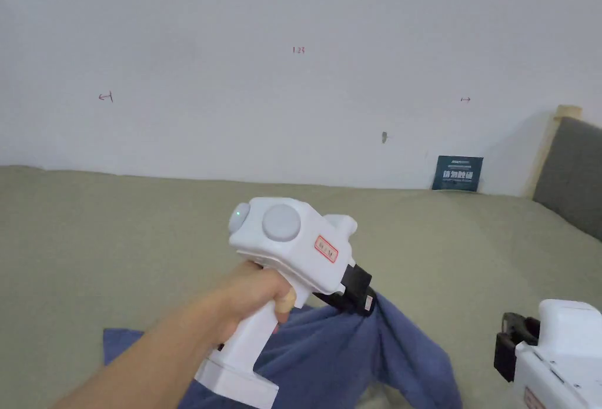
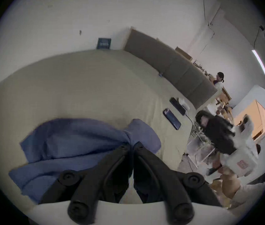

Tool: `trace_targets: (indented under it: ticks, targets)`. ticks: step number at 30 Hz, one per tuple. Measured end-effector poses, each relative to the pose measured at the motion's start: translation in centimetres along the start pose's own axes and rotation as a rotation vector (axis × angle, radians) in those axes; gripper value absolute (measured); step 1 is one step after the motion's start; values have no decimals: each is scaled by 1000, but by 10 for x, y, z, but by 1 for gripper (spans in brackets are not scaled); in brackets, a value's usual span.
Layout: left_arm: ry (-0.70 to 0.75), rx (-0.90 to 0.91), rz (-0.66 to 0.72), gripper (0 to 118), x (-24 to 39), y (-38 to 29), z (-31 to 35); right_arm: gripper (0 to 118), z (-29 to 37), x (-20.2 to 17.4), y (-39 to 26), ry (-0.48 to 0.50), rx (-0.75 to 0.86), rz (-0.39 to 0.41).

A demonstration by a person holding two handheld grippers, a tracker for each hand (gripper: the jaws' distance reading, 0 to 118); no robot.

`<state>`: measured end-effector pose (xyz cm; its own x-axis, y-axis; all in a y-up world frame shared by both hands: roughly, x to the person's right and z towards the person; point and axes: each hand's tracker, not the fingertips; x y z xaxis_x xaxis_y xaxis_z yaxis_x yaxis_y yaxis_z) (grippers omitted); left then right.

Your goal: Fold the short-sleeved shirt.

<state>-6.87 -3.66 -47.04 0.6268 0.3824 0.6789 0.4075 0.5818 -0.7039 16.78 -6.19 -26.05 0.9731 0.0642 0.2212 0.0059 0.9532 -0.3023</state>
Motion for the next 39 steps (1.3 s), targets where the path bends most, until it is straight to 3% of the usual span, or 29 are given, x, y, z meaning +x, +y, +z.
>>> trace_targets:
  ticks: [4,5,7,8,11,16,17,18,19,20,22,29,39]
  targets:
    - [-60,-60,108,5,-7,-21,-45,0,-2,10,-10,-14,-27,-9]
    - [-46,-52,116,23,-10,-26,-49,0,-4,11,-12,-17,-32,-9]
    - [28,-42,143,93,-20,-32,-47,0,-8,10,-13,-8,-52,-17]
    - [29,-35,166,111,-19,-35,-40,0,-10,9,-13,3,-59,-18]
    - [65,68,219,98,-33,-36,11,0,-14,3,-13,16,-61,-4]
    - [302,246,151,90,-37,-65,101,0,-18,-6,-6,55,-63,-6]
    - [340,271,156,76,-41,-76,116,0,-18,-8,-5,61,-64,-2]
    - [377,299,163,52,-44,-86,129,0,-18,-10,-4,66,-67,1]
    - [420,330,186,18,-48,-99,141,0,-18,-11,-3,74,-69,2]
    - [473,356,213,5,-51,-114,147,0,-18,-13,-2,83,-71,3]
    - [567,392,262,1,-58,-139,159,0,-17,-17,-2,94,-73,9]
    - [573,406,358,0,-74,-195,172,0,-16,-26,-7,113,-91,16]
    - [593,262,446,0,-132,-155,173,0,-32,-35,-5,129,-106,42]
